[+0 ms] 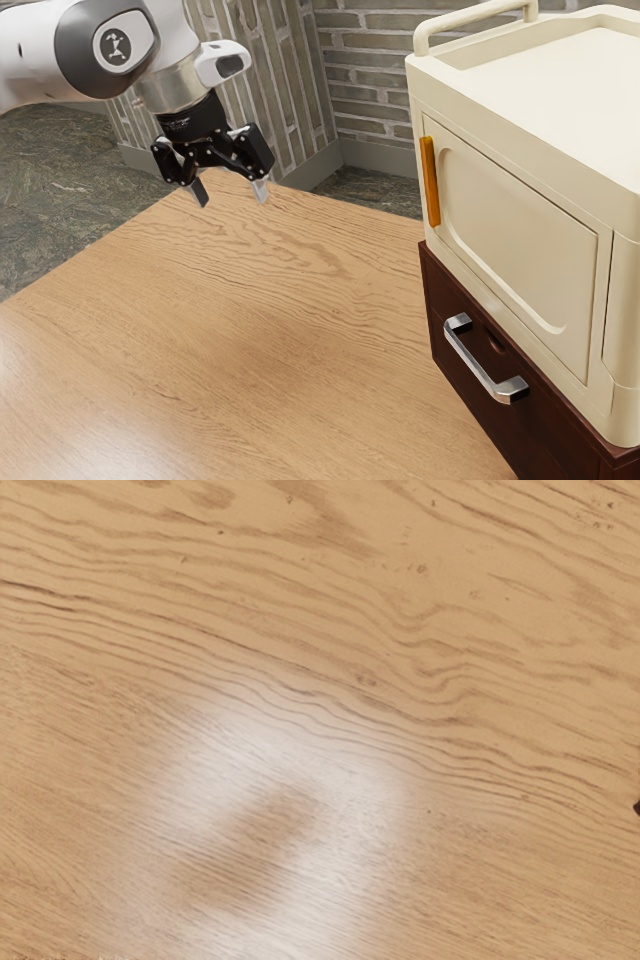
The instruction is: Pull the drawer handle with one arm to open the drawer
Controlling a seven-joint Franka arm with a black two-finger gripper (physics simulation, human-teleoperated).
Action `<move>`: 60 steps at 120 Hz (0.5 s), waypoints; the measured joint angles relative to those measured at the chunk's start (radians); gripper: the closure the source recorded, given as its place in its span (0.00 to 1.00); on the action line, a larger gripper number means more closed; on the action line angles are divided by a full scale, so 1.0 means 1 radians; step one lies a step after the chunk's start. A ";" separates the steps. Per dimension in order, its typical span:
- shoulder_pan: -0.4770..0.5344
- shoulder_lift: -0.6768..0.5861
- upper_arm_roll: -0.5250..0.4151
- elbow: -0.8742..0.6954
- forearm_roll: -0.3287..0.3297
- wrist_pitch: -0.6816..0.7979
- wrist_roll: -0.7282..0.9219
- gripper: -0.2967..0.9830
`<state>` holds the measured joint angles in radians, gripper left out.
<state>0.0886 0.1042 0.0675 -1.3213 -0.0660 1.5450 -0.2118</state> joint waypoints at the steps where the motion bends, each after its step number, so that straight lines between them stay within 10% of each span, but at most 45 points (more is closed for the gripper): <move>1: 0.000 0.000 0.000 0.000 0.000 0.000 -0.001 0.23; 60: 0.020 -0.185 -0.191 0.126 0.017 -0.170 -0.252 0.23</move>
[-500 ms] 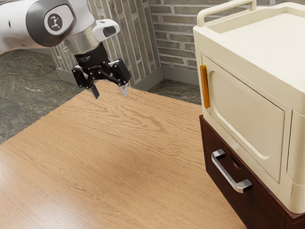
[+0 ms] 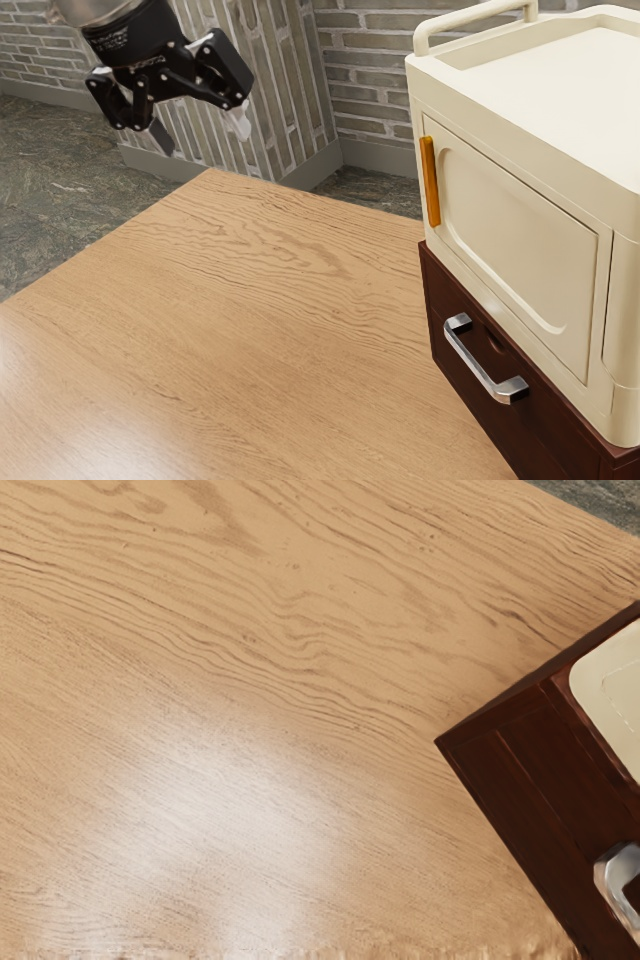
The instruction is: Pull the drawer handle with one arm to open the drawer
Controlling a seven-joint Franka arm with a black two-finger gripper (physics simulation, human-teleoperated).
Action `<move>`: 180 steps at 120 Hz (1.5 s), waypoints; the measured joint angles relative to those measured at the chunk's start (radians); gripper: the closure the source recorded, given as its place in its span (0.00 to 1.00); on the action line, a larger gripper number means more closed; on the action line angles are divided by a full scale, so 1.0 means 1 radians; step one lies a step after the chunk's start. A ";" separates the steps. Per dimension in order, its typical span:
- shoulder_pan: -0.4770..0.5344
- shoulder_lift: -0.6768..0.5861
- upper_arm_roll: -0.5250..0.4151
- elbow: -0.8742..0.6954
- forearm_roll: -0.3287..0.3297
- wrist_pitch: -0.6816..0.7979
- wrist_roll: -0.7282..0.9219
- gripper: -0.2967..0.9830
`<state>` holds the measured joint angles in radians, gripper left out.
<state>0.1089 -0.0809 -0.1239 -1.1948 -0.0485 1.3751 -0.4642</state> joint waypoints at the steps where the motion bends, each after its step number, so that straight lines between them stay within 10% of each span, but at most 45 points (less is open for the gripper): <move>1: -0.009 -0.001 -0.001 0.000 0.000 -0.003 -0.007 0.23; 84: -0.030 0.049 -0.001 -0.157 -0.095 0.235 -0.337 0.25; 139: -0.026 -0.281 -0.026 -0.733 -0.264 0.585 -0.423 0.31; 180: -0.026 -0.322 -0.110 -0.881 -0.350 0.719 -0.459 0.41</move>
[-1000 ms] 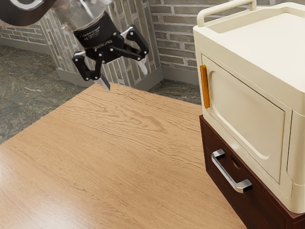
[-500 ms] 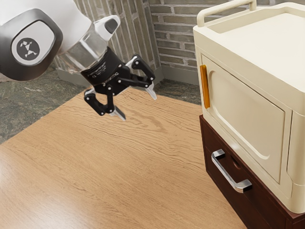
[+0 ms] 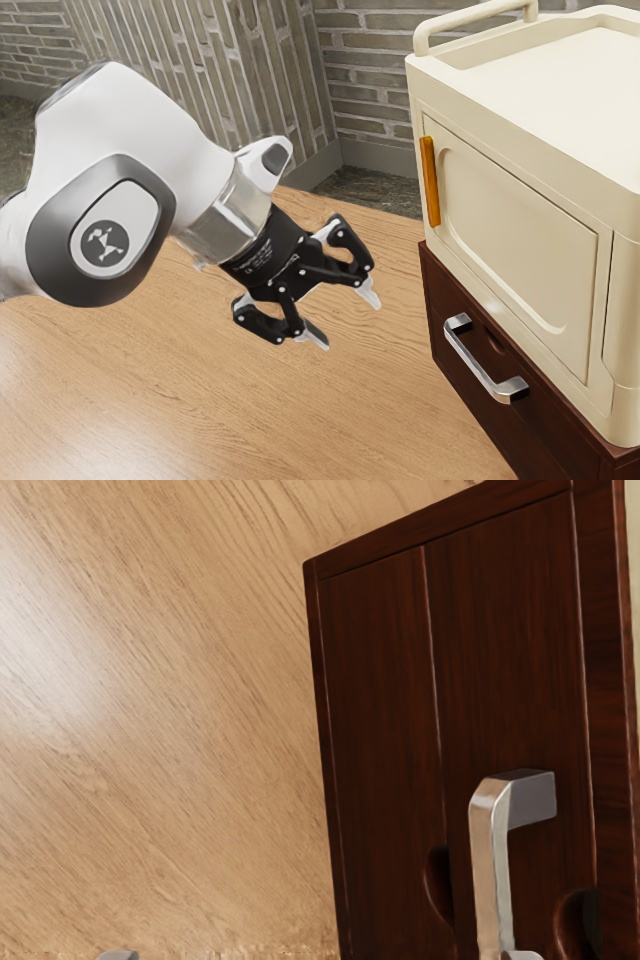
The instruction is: Pull the drawer handle with one arm to open the drawer
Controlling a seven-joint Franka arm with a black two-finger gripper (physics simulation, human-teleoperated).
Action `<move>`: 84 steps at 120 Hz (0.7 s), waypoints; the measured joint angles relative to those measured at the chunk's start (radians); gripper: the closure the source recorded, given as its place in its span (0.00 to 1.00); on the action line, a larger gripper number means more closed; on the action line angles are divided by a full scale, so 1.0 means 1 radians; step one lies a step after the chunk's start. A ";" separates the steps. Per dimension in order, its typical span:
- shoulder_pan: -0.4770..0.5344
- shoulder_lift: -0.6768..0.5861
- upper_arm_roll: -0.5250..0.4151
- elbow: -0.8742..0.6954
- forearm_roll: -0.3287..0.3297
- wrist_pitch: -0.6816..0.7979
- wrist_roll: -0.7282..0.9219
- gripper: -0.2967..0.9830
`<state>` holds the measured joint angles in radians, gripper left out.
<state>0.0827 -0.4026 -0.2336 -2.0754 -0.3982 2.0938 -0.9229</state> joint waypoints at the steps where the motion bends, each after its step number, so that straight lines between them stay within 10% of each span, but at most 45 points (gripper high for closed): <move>1: 0.000 0.001 -0.004 -0.002 -0.005 0.003 -0.001 0.41; 84: 0.001 0.155 -0.147 -0.033 -0.145 0.328 0.044 0.56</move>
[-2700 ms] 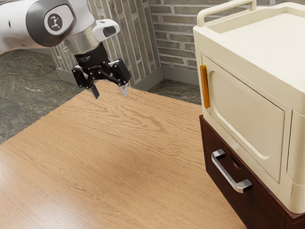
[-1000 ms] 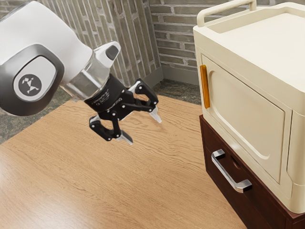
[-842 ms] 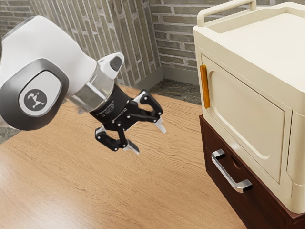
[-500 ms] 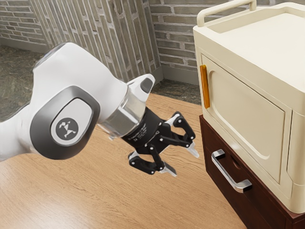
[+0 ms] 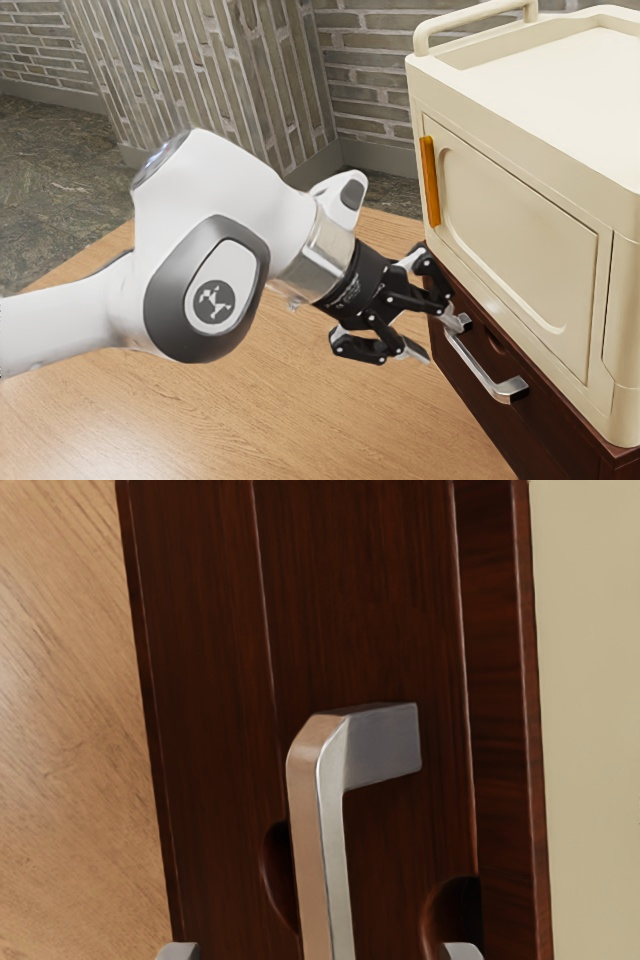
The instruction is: Pull the drawer handle with one arm to open the drawer
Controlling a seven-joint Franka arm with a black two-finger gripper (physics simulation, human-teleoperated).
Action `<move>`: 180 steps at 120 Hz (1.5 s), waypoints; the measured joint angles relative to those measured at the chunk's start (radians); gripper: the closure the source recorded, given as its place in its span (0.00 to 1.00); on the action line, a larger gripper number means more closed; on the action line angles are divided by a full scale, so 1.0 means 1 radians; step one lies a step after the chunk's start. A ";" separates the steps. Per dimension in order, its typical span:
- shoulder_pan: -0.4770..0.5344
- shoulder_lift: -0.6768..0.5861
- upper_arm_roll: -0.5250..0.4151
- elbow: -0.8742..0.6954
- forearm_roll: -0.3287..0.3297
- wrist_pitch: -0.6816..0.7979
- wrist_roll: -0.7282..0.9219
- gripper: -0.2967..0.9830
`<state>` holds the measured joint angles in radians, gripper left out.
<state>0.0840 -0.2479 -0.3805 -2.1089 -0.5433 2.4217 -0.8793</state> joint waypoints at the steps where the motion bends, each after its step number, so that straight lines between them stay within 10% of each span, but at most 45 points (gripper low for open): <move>1: 0.000 0.001 -0.001 0.000 0.000 0.002 0.001 0.56; 180: 0.001 -0.049 -0.054 -0.131 -0.003 0.060 0.043 0.76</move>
<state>0.0855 -0.2967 -0.4346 -2.2398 -0.5460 2.4815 -0.8360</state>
